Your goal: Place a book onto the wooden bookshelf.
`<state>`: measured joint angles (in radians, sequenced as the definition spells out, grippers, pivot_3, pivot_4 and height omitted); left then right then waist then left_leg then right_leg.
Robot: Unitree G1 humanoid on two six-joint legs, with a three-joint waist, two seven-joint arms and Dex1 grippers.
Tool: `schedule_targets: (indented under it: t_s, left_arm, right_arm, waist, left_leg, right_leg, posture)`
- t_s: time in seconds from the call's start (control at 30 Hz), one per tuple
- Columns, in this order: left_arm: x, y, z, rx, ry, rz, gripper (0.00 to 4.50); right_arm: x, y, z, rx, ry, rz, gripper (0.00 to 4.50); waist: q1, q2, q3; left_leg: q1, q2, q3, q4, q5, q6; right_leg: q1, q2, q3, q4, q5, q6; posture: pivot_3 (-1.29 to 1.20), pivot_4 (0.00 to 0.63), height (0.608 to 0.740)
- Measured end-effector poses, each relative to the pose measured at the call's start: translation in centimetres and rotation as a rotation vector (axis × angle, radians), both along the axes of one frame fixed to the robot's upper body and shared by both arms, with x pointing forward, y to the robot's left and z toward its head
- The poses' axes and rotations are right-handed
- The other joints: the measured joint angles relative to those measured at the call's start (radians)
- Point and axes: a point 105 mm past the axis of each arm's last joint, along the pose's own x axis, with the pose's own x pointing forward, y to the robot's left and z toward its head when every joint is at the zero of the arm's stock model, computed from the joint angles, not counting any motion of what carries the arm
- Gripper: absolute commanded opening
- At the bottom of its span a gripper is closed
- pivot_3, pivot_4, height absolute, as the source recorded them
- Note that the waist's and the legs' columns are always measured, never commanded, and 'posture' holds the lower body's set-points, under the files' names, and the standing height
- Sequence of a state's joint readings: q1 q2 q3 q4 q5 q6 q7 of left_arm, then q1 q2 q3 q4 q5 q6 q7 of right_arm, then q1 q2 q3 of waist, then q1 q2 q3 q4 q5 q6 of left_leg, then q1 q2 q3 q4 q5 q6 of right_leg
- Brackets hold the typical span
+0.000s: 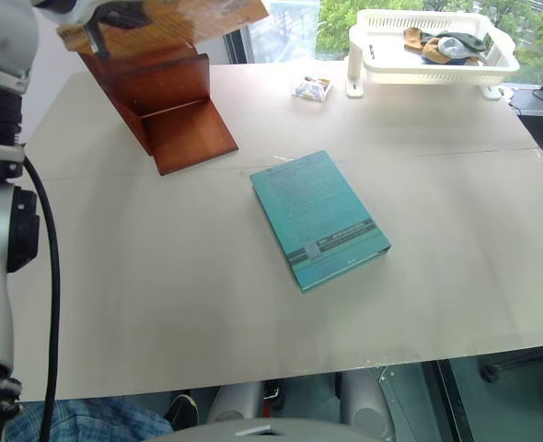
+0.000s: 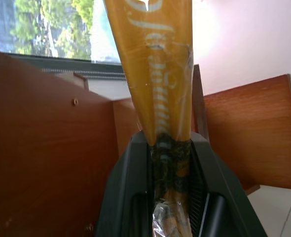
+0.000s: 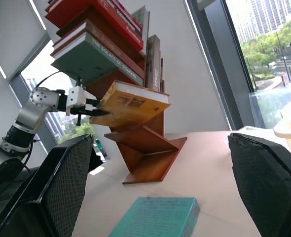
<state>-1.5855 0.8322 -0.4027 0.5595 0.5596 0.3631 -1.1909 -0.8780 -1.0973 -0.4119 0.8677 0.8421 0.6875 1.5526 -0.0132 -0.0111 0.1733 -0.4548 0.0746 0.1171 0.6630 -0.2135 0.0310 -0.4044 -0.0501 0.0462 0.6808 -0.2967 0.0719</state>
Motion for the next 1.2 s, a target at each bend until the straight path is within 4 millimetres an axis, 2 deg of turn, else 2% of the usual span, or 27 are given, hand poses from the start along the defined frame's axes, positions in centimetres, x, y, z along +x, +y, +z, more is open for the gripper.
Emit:
schedule_targets:
  t_s: [0.23, 0.53, 0.93, 1.0, 1.03, 1.2]
  left_arm:
    - [0.2, 0.6, -0.2, -0.015, -0.001, 0.048, 0.37]
    - [0.3, 1.2, -0.4, 0.0, -0.003, 0.081, 0.37]
    - [0.9, 1.6, -1.0, 0.001, 0.006, 0.101, 0.37]
    - [0.8, 1.6, -1.1, 0.002, 0.024, 0.096, 1.43]
    - [0.8, 1.5, -1.2, 0.002, 0.03, 0.094, 1.71]
    - [0.8, 1.7, -1.2, 0.009, 0.03, 0.099, 4.11]
  right_arm:
    - [0.5, 1.3, 0.4, -0.006, -0.026, 0.05, 4.5]
    - [0.7, 1.8, 0.6, -0.002, -0.037, 0.069, 4.5]
    - [0.0, 2.9, 1.9, -0.03, -0.099, 0.12, 4.5]
    - [0.0, 3.1, 1.9, -0.028, -0.104, 0.129, 4.5]
    - [0.1, 3.2, 1.9, -0.026, -0.105, 0.131, 4.5]
    - [0.2, 3.4, 2.1, -0.028, -0.111, 0.139, 4.5]
  waist:
    - [0.002, 0.0, 0.0]
    - [0.002, 0.0, 0.0]
    - [0.001, 0.0, 0.0]
    - [0.002, 0.0, 0.0]
    - [0.002, 0.0, 0.0]
    - [0.002, 0.0, 0.0]
  left_leg:
    - [-0.004, 0.0, -0.001, 0.002, 0.0, 0.0]
    - [-0.006, 0.0, -0.003, 0.004, 0.0, 0.0]
    - [-0.006, 0.0, -0.003, 0.005, 0.0, 0.0]
    - [-0.006, 0.0, -0.002, 0.005, 0.0, 0.0]
    - [-0.006, 0.0, -0.002, 0.005, 0.0, 0.0]
    - [-0.006, 0.0, -0.002, 0.006, 0.0, 0.0]
  right_leg:
    - [-0.002, 0.0, -0.001, 0.001, 0.0, 0.0]
    - [-0.003, 0.0, -0.002, 0.001, 0.0, 0.0]
    - [-0.003, 0.0, -0.002, 0.004, 0.0, 0.0]
    - [-0.003, 0.0, -0.002, 0.004, 0.0, 0.0]
    - [-0.003, 0.0, -0.002, 0.005, 0.0, 0.0]
    - [-0.004, 0.0, -0.002, 0.008, 0.0, 0.0]
  posture:
    - [0.0, 0.15, 0.74]
    - [0.0, 0.15, 0.74]
    - [0.0, 0.15, 0.74]
    - [0.0, 0.15, 0.74]
    - [0.0, 0.15, 0.74]
    - [0.0, 0.15, 0.74]
